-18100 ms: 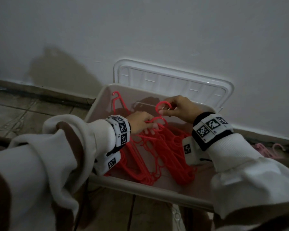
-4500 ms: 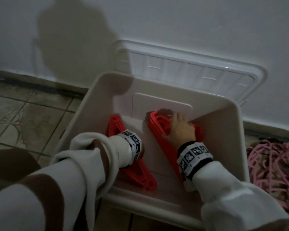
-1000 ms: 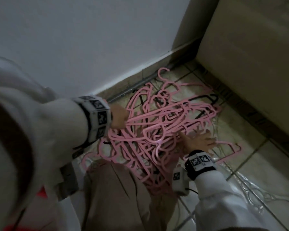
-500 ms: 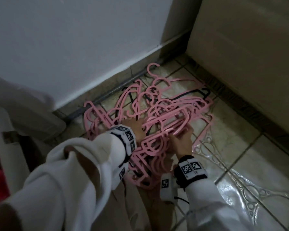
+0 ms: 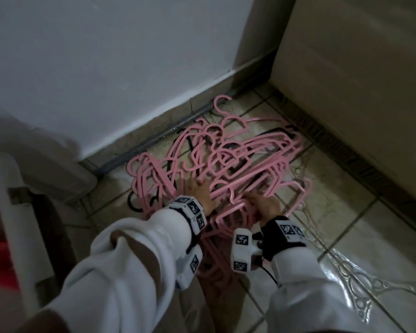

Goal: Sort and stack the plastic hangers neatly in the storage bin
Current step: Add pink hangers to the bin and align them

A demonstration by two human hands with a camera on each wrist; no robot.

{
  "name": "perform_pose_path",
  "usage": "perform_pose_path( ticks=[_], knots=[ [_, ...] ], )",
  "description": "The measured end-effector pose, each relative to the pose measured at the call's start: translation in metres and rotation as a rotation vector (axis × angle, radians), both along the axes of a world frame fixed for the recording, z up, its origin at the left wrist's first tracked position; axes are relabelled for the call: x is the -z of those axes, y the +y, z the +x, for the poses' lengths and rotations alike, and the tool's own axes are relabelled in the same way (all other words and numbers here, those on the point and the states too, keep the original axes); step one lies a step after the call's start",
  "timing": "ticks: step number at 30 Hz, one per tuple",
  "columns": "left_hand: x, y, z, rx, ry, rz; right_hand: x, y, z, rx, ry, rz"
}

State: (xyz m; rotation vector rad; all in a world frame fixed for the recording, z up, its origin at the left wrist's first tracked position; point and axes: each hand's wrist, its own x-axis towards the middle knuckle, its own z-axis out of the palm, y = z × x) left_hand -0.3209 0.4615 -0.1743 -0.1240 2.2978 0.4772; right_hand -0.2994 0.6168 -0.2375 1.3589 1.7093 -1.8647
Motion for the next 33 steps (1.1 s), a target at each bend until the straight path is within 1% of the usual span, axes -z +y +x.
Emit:
perform_pose_path(
  ticks=[4, 7, 10, 12, 13, 16, 21, 23, 27, 29, 31, 33],
  knots=[
    [0.004, 0.001, -0.003, -0.159, 0.041, 0.059, -0.003, -0.002, -0.006, -0.034, 0.12, -0.059],
    [0.002, 0.0, -0.009, -0.195, -0.017, 0.15, -0.014, -0.005, -0.012, -0.006, 0.189, -0.069],
    [-0.005, -0.002, -0.01, -0.268, 0.008, 0.199, -0.032, -0.003, -0.017, 0.026, 0.322, -0.189],
    [-0.01, -0.003, -0.009, -0.337, 0.055, 0.257, -0.045, -0.002, -0.02, -0.014, 0.392, -0.131],
    [-0.015, -0.004, -0.007, -0.359, 0.081, 0.288, -0.053, -0.002, -0.022, -0.055, 0.435, -0.065],
    [-0.025, -0.007, -0.011, -0.331, 0.137, 0.347, -0.075, 0.0, -0.026, -0.118, 0.499, 0.084],
    [-0.055, -0.002, -0.023, -0.357, 0.274, 0.465, -0.119, 0.0, -0.032, -0.189, 0.635, 0.158],
    [-0.068, 0.003, -0.026, -0.365, 0.303, 0.525, -0.131, -0.003, -0.034, -0.208, 0.682, 0.212],
    [-0.096, 0.009, -0.03, -0.237, 0.369, 0.575, -0.151, -0.005, -0.036, -0.217, 0.76, 0.309],
    [-0.108, 0.009, -0.031, -0.191, 0.359, 0.621, -0.162, -0.004, -0.038, -0.219, 0.781, 0.289],
    [-0.117, 0.007, -0.031, -0.143, 0.324, 0.622, -0.168, -0.005, -0.041, -0.239, 0.793, 0.261],
    [-0.124, 0.005, -0.03, -0.087, 0.349, 0.606, -0.171, -0.01, -0.042, -0.296, 0.822, 0.258]
  ],
)
